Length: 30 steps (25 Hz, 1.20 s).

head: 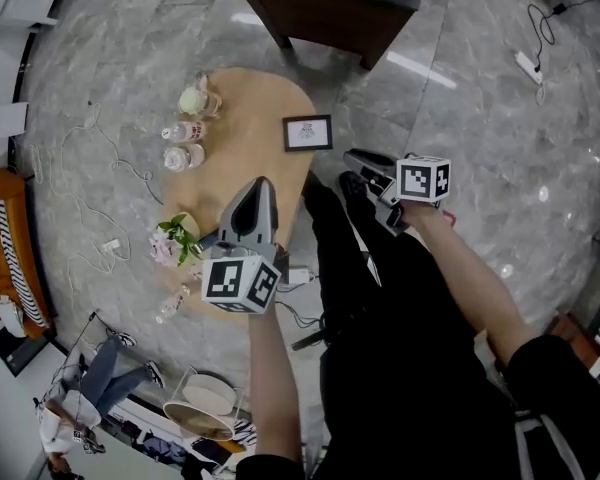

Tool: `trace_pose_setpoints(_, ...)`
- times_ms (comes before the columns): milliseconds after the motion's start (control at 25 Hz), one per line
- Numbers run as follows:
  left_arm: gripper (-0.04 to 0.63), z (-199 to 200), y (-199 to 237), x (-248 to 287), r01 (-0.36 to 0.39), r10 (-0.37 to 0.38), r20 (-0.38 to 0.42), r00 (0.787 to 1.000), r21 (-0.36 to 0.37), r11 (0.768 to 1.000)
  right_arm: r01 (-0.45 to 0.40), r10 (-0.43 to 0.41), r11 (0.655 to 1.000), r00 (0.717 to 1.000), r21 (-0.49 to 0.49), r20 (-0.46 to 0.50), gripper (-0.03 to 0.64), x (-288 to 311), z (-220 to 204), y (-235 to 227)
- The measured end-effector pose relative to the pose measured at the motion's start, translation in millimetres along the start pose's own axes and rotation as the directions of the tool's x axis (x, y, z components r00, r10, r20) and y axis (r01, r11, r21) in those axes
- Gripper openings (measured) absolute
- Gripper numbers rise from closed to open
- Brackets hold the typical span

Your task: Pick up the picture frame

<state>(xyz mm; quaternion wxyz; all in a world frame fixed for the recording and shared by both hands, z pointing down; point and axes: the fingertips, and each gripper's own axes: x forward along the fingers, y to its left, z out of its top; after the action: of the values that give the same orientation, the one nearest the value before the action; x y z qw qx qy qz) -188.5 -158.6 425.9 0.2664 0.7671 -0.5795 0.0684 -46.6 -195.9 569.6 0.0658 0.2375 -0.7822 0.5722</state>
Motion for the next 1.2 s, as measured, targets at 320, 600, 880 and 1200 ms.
trace_pose_setpoints(320,0.011,-46.3,45.2,48.7,0.017,-0.018,-0.042,0.999,-0.015,1.000,0.090,-0.091,0.994,0.996,0.067,0.006,0.103,51.7,-13.5,-83.1)
trace_pose_setpoints(600,0.012,-100.2,73.5,85.0,0.038,-0.047,-0.111,0.993,-0.080,0.996,0.201,-0.195,0.966,0.979,0.162,-0.056,0.160,104.1,-45.7,-161.6)
trace_pose_setpoints(880,0.012,-132.7,86.3,114.5,0.084,-0.098,-0.171,0.980,-0.085,0.993,0.307,-0.291,0.936,0.950,0.169,-0.111,0.204,142.0,-69.9,-223.2)
trace_pose_setpoints(1200,0.012,-155.5,106.6,142.4,0.110,-0.126,-0.206,0.970,-0.086,0.990,0.321,-0.298,0.923,0.945,0.214,-0.133,0.213,174.3,-78.9,-260.7)
